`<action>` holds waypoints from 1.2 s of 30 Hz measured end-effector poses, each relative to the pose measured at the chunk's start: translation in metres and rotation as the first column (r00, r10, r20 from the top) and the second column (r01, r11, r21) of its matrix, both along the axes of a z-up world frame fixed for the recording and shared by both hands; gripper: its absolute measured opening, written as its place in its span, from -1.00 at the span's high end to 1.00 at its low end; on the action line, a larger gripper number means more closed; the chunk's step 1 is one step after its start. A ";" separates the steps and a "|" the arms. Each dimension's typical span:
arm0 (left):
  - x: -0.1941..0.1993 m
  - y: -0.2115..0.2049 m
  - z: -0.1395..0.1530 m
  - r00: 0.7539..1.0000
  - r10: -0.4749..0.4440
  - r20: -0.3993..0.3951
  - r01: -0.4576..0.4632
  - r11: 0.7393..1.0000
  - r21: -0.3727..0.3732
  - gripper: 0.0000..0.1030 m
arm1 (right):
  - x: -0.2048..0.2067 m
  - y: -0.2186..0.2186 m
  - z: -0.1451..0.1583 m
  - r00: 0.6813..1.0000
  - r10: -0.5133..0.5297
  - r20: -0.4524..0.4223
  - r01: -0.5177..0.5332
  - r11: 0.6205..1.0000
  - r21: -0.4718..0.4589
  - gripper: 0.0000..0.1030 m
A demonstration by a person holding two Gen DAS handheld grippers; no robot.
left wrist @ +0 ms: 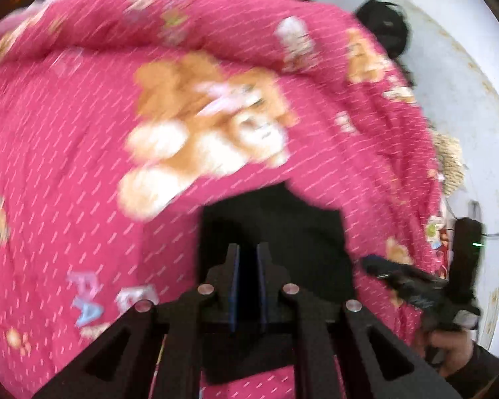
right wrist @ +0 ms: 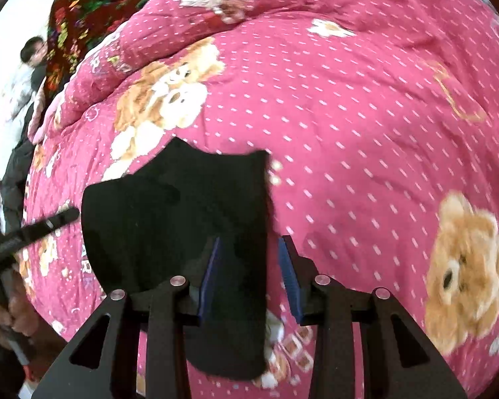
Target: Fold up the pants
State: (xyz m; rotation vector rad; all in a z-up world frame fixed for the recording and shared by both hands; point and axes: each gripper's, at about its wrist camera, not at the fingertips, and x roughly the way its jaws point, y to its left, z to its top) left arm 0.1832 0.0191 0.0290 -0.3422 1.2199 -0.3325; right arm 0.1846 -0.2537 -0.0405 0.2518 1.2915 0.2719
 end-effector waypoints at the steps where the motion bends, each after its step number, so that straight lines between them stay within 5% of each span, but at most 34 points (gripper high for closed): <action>1: 0.006 -0.009 0.002 1.000 -0.022 0.017 0.022 1.000 -0.013 0.71 | 0.006 0.007 -0.002 1.000 0.015 0.002 -0.015 1.000 -0.003 0.29; 7: 0.022 -0.038 -0.049 0.994 -0.105 -0.033 0.108 0.989 0.101 0.63 | 0.025 0.032 -0.026 0.995 0.100 0.017 -0.098 0.992 -0.073 0.29; 11: 0.020 -0.018 -0.078 0.995 -0.093 -0.029 0.096 0.992 0.080 0.90 | 0.032 0.033 -0.047 0.994 0.113 -0.011 -0.114 0.988 -0.107 0.29; 16: 0.019 -0.014 -0.082 0.993 -0.118 -0.008 0.118 0.991 0.070 0.91 | 0.034 0.028 -0.056 0.995 0.099 -0.019 -0.100 0.991 -0.092 0.18; 23: 0.014 -0.015 -0.067 0.994 -0.083 -0.065 0.089 0.993 0.083 0.91 | 0.026 0.026 -0.033 0.997 0.075 -0.017 -0.076 0.994 -0.084 0.15; 36: -0.053 -0.017 -0.057 0.988 -0.077 -0.133 0.102 0.976 0.190 0.56 | -0.049 0.031 -0.023 0.995 0.080 -0.056 -0.084 0.993 -0.084 0.15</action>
